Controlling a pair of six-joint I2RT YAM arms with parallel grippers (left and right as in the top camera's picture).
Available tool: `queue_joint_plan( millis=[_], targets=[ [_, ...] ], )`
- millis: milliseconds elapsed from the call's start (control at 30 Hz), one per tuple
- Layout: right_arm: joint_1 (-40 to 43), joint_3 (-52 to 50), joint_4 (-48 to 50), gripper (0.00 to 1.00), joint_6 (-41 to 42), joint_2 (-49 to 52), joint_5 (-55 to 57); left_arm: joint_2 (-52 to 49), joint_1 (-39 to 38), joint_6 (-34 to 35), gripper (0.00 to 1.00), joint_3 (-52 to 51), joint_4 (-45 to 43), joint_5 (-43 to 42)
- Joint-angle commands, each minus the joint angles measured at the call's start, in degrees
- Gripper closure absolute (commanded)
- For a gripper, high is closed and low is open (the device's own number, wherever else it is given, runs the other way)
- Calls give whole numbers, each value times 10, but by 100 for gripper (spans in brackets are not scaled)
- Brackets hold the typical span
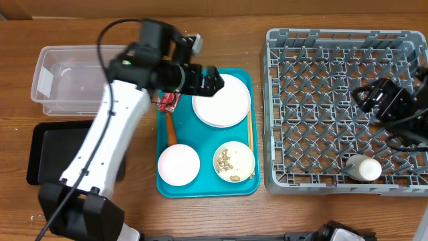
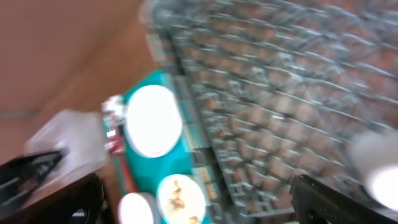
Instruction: Sort waste into correct bins and load items into the dishwasher
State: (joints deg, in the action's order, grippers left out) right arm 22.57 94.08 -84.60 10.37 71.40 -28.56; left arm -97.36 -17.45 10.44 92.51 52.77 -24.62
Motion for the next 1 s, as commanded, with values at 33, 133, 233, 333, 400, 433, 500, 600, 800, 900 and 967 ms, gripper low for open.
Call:
queue_joint_plan(
  millis=[33,133,233,333,400,433,500,600,800,900,967],
  targets=[
    [-23,6,8,0,24,4,-51,-21,-32,-12,8,5,23,223],
    [-23,4,5,0,33,6,-50,-49,-33,34,3,5,63,223],
    [-23,4,4,0,33,6,-50,-81,-23,59,7,5,85,202],
    [-23,4,3,0,33,6,-50,-101,-20,46,11,5,92,158],
    [-26,4,-1,1,33,6,-54,-103,-20,44,12,5,92,156],
    [-33,4,-2,3,31,7,-57,-103,-21,44,12,5,92,156],
    [-58,4,2,5,31,10,-53,-98,-20,44,11,8,93,156],
    [-119,4,19,12,33,21,-22,-90,-15,44,11,13,96,156],
    [-275,4,33,19,129,77,132,-67,18,49,13,43,129,155],
    [-342,4,41,23,161,125,165,-53,40,48,13,77,151,151],
    [-382,4,52,28,189,167,168,-39,56,48,10,99,163,149]
  ],
)
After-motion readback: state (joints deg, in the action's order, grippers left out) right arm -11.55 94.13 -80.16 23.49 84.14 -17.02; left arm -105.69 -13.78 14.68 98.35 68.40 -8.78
